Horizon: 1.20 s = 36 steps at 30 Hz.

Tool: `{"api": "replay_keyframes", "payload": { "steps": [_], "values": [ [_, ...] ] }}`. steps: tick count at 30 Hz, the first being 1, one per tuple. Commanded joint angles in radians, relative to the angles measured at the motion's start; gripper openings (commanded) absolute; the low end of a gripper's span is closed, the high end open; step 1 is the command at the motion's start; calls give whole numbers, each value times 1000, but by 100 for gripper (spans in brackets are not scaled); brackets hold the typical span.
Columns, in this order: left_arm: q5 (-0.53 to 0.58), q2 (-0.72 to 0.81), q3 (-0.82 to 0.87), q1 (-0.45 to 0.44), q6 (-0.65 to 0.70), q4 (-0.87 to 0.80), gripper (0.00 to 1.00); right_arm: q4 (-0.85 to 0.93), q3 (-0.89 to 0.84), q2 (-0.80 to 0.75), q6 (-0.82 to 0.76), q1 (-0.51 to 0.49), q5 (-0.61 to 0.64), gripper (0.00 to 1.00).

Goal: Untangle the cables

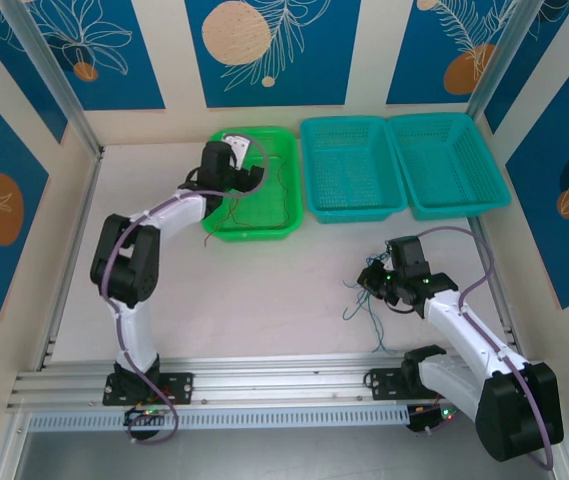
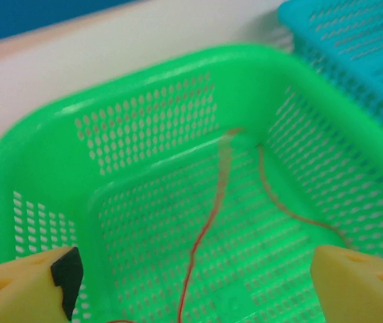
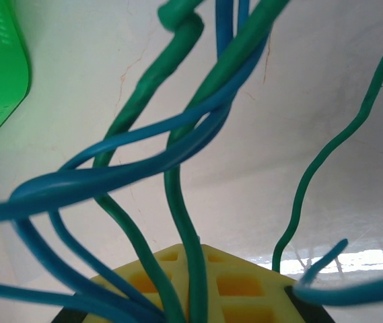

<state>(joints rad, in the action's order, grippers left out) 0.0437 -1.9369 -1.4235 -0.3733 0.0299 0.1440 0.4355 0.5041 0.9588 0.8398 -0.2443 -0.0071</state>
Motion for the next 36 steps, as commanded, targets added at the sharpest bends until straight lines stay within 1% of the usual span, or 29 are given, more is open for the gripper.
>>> {"api": "replay_keyframes", "payload": {
  "steps": [1, 3, 5, 8, 10, 12, 13, 15, 16, 17, 18, 21, 23, 25, 28, 31, 34, 36],
  "values": [
    [-137, 151, -35, 9, -93, 2, 95, -11, 22, -5, -24, -14, -19, 0],
    [-176, 221, 4, 10, -160, 21, 96, -47, 25, 13, -50, -32, -68, 0],
    [-220, 302, 67, 6, -232, 58, 96, -100, 40, 44, -94, -77, -130, 0],
    [-282, 433, 191, -20, -331, 94, 96, -159, 92, 129, -132, -190, -167, 0],
    [-276, 517, 286, -60, -360, 98, 95, -194, 147, 223, -144, -271, -167, 1],
    [-245, 590, 375, -111, -364, 88, 95, -212, 206, 332, -145, -325, -159, 11],
    [-223, 624, 415, -141, -361, 70, 95, -218, 234, 386, -136, -341, -156, 20],
    [-170, 681, 479, -200, -340, 25, 94, -233, 269, 460, -117, -354, -164, 42],
    [-145, 704, 507, -235, -329, -3, 93, -239, 283, 485, -110, -354, -178, 51],
    [-125, 720, 524, -261, -322, -28, 92, -241, 289, 495, -105, -355, -187, 56],
    [-113, 734, 546, -286, -324, -59, 91, -243, 294, 500, -105, -352, -197, 60],
    [-98, 762, 616, -347, -386, -112, 88, -222, 294, 466, -117, -340, -208, 60],
    [-85, 770, 667, -382, -447, -121, 82, -193, 285, 415, -127, -334, -185, 60],
    [-59, 768, 705, -426, -510, -128, 74, -166, 264, 340, -128, -334, -127, 60],
    [-14, 740, 738, -489, -604, -120, 68, -128, 223, 240, -128, -335, -18, 60],
    [25, 673, 751, -542, -700, -133, 62, -107, 187, 178, -155, -341, 50, 60],
    [27, 612, 764, -572, -793, -146, 53, -74, 183, 179, -174, -345, 45, 59],
    [-6, 596, 792, -589, -832, -116, 50, -67, 181, 192, -180, -351, 13, 59]
  ]
}}
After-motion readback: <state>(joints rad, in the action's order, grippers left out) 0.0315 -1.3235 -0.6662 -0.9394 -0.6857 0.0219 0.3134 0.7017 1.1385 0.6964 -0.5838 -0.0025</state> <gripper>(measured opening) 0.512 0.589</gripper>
